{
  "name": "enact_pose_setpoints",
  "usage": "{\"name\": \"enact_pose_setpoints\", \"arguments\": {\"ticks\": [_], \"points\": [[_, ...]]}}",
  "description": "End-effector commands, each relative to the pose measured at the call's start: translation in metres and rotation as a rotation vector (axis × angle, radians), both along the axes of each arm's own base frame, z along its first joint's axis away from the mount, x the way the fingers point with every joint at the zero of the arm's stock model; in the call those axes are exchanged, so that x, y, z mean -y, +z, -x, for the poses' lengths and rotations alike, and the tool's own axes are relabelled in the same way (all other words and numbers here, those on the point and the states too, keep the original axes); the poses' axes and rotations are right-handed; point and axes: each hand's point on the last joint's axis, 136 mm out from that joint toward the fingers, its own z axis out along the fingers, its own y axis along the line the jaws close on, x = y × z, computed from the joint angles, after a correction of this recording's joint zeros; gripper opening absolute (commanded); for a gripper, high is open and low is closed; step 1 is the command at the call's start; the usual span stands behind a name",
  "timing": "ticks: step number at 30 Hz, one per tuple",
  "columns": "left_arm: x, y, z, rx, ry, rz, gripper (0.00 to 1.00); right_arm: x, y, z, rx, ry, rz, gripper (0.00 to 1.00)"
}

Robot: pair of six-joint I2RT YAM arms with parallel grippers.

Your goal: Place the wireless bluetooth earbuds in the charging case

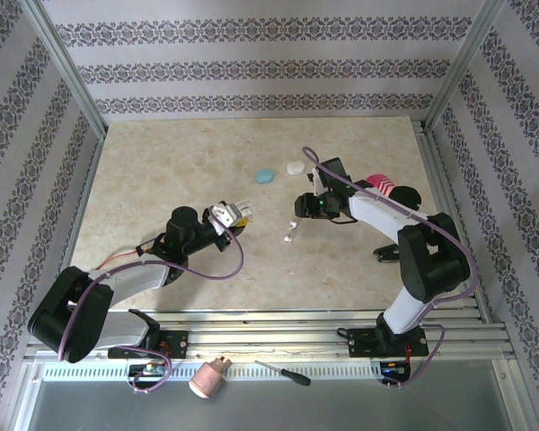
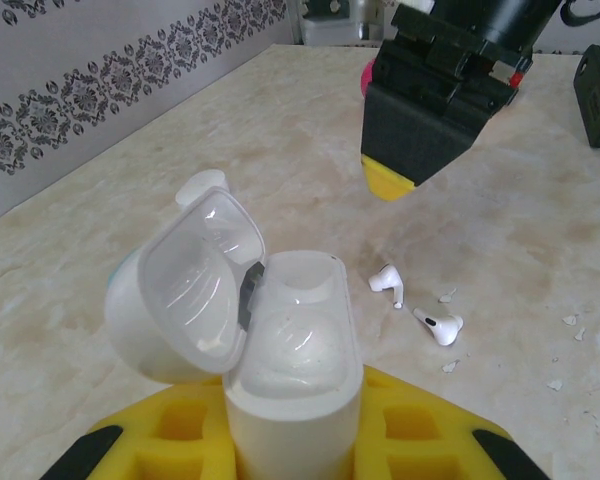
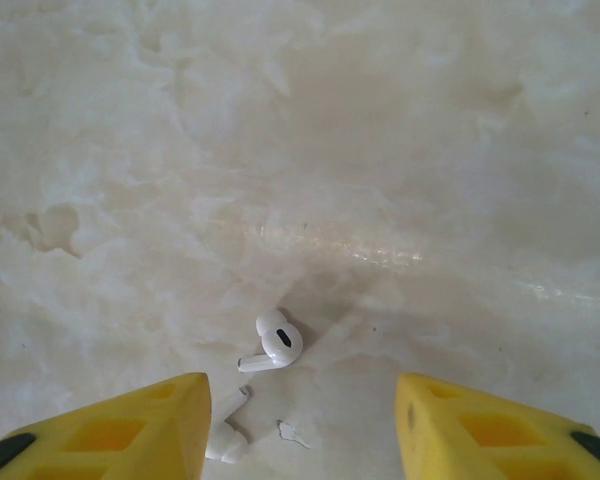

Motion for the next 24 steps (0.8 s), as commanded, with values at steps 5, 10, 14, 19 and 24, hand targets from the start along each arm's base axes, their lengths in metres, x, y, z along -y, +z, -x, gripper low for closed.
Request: {"name": "enact_pose_setpoints", "arguments": {"ticks": [5,10,14,19,24], "points": [[0.003,0.01,-0.004,0.012,-0.015,0.047,0.01,-0.017,-0.028,-0.001,-0.121,-0.05,-0.096,0.4],[0.005,0.009,-0.004,0.006,-0.024,0.05,0.01,-0.022,-0.042,0.0,-0.164,-0.043,-0.109,0.38],[0.005,0.01,-0.006,0.017,-0.021,0.051,0.01,-0.023,-0.048,0.001,-0.187,-0.039,-0.108,0.35],[0.006,0.012,-0.007,0.019,-0.026,0.052,0.01,-0.025,-0.052,0.003,-0.199,-0.029,-0.114,0.32],[0.007,0.011,-0.006,0.015,-0.029,0.054,0.01,-0.026,-0.058,0.004,-0.207,-0.023,-0.108,0.29]]}}
